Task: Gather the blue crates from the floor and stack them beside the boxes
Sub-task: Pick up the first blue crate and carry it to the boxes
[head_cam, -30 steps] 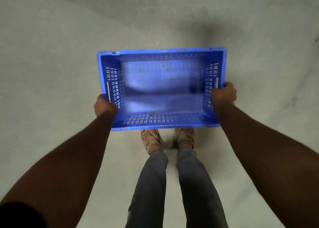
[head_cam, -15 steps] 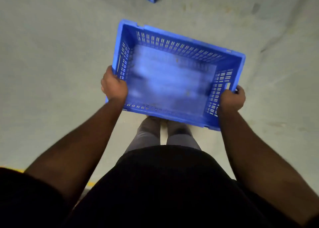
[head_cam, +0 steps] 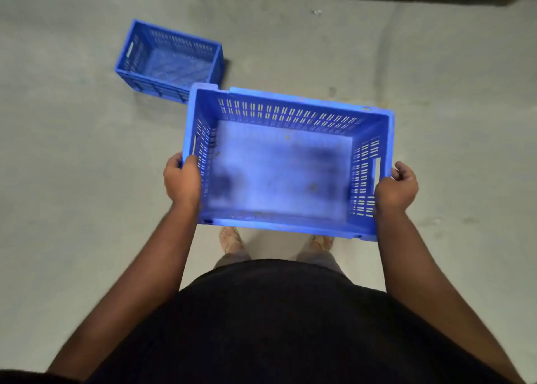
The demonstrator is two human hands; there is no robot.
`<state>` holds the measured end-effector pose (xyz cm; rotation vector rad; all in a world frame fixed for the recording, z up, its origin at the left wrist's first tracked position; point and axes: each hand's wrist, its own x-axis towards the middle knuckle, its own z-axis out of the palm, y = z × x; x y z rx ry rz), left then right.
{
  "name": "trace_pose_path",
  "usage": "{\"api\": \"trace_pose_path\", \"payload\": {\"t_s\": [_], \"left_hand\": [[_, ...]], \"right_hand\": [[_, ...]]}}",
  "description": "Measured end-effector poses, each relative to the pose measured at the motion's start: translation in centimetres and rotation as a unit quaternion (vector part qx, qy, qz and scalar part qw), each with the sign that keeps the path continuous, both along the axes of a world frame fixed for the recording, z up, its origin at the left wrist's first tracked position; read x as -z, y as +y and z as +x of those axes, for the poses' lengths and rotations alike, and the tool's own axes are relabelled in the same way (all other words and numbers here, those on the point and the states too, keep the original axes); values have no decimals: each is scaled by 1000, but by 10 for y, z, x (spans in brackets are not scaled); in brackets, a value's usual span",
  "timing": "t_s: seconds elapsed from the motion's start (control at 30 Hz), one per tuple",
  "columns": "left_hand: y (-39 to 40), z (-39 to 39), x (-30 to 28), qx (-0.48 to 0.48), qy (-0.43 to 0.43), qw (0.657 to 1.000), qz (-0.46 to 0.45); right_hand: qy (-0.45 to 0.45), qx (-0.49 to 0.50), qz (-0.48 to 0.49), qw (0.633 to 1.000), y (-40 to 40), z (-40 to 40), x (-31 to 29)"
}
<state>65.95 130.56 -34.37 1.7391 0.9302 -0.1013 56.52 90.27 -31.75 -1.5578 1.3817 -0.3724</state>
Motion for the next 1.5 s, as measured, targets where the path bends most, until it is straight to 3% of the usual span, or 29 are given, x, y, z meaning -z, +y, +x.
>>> {"api": "trace_pose_path", "payload": {"t_s": [0.2,0.43,0.6,0.73,0.9,1.0,1.27,1.5], "left_hand": [[-144,18,-27,59,-54,996,-33],[-365,29,-44,118,-55,991,-38],[-527,58,-64,180,-55,980,-58],[-651,79,-79,189,-54,976,-96],[-781,128,-68,195,-12,970,-146],[-850,167,-48,232,-18,963,-138],[-1024,237,-63,269,-9,957,-114],[-1176,286,-38,294,-12,950,-103]], "right_hand": [[-48,34,-40,997,-118,-23,-16],[-119,59,-21,991,-319,-52,-50],[-132,109,-19,985,-466,-65,-93],[-108,151,-48,981,-572,-57,-95],[-115,175,-56,976,-696,-19,-92],[-135,171,-54,975,-762,11,-88],[-122,185,-31,975,-936,87,-83],[-107,143,-19,984,-1123,177,-42]]}}
